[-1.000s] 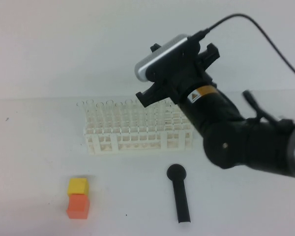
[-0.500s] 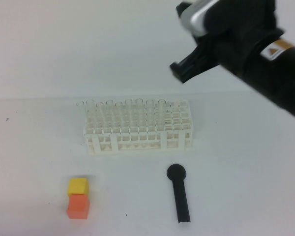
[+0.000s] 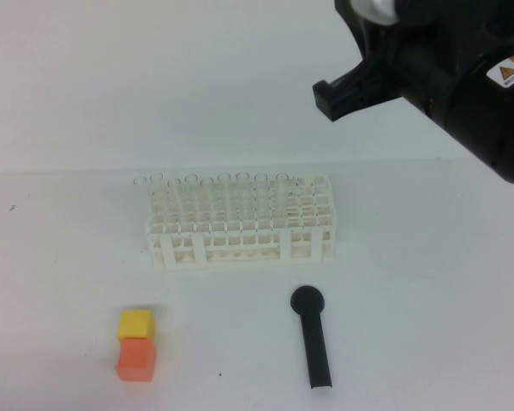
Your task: Place the test tubes
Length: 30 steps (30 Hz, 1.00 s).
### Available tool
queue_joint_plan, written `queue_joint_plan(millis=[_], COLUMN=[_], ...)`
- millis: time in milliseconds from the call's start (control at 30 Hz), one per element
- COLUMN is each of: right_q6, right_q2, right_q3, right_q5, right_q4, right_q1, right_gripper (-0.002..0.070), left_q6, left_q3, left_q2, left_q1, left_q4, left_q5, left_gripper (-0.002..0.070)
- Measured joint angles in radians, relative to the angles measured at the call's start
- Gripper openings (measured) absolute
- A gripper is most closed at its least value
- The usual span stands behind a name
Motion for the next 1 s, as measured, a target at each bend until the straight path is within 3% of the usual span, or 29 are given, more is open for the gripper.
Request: queue_joint_plan(millis=[267,400,567,700,833,1000], right_q6=[-0.07,-0.192,-0.537,-0.834,-0.951,-0.968], right_q2=[0.004,0.0,-0.086,-0.256,-0.488,-0.726], right_q3=[0.0,0.0,0.027,0.116,0.215,0.326], right_q5=[-0.072,-0.022,0.125,0.132,0.143,0.28], right_q4=[0.053,0.186,0.532,0.784,0.908,0.944], right_q1=[0.0,0.0,0.0,-0.017,-0.139,-0.442], right_gripper=[-0.0001,-0.0001,-0.0001,-0.0001,-0.0001,-0.0001], left_q6=[0.0,0.0,0.0,0.0,0.0,0.0], left_q3=[0.0,0.0,0.0,0.0,0.0,0.0], left_q2=[0.0,0.0,0.001,0.001,0.001,0.001], left_q1=[0.0,0.0,0.0,0.0,0.0,0.0], left_q4=[0.0,0.001,0.002,0.002,0.002,0.002], left_q5=[0.0,0.0,0.0,0.0,0.0,0.0], left_gripper=[-0.0001,-0.0001,-0.0001,-0.0001,-0.0001,-0.0001])
